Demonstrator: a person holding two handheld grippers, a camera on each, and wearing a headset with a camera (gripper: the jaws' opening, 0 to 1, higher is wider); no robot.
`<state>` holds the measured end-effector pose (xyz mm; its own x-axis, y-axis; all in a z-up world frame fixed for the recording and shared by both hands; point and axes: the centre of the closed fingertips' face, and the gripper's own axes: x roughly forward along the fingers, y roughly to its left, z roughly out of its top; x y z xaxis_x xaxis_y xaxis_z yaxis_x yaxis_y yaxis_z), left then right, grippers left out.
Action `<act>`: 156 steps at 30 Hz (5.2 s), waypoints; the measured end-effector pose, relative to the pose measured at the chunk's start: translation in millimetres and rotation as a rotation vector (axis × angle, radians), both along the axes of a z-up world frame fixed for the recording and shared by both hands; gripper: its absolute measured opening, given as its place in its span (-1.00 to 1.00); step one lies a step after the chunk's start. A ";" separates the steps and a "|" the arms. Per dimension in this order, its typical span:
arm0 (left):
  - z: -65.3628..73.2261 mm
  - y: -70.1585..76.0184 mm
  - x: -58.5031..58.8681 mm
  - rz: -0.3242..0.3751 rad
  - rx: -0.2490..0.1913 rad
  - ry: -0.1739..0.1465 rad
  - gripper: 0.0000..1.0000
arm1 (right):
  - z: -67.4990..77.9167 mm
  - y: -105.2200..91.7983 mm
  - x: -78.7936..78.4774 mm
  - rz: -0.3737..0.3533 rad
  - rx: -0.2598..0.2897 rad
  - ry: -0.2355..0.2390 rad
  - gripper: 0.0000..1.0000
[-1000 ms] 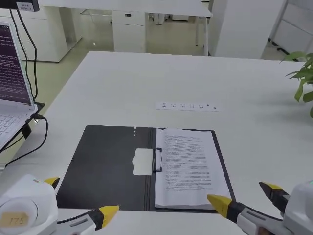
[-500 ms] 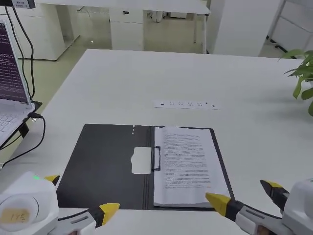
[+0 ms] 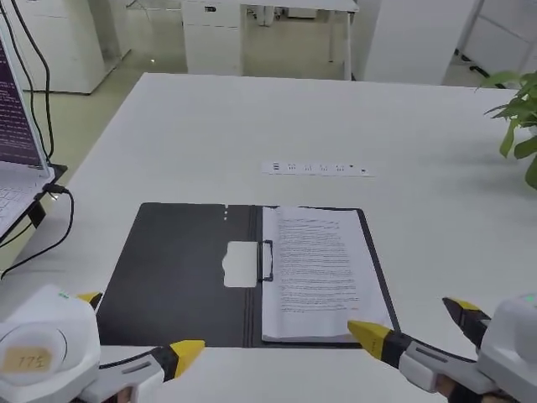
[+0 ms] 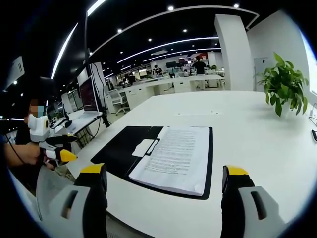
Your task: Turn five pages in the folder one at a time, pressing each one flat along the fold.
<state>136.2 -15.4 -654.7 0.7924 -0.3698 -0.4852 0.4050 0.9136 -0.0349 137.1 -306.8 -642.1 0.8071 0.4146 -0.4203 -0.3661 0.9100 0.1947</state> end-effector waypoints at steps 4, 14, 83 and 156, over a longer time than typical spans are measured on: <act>0.4 -4.3 1.6 -0.011 -0.003 -0.001 0.84 | -1.4 -1.0 -1.0 -0.002 0.000 0.001 0.92; 2.0 -18.3 12.6 -0.071 0.003 -0.004 0.85 | -2.0 -3.3 -1.9 -0.023 0.003 0.000 0.95; -43.2 -195.6 59.6 -0.552 -0.031 0.008 0.81 | -1.3 -0.8 -31.6 -0.079 -0.026 -0.026 0.99; -124.9 -255.1 89.6 -0.442 0.059 0.005 0.00 | -29.3 2.9 -6.5 -0.083 -0.024 0.045 0.86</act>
<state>225.7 -270.5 -779.5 0.5618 -0.6441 -0.5191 0.7573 0.6530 0.0094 130.6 -303.9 -671.4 0.8186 0.3363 -0.4656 -0.2804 0.9415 0.1871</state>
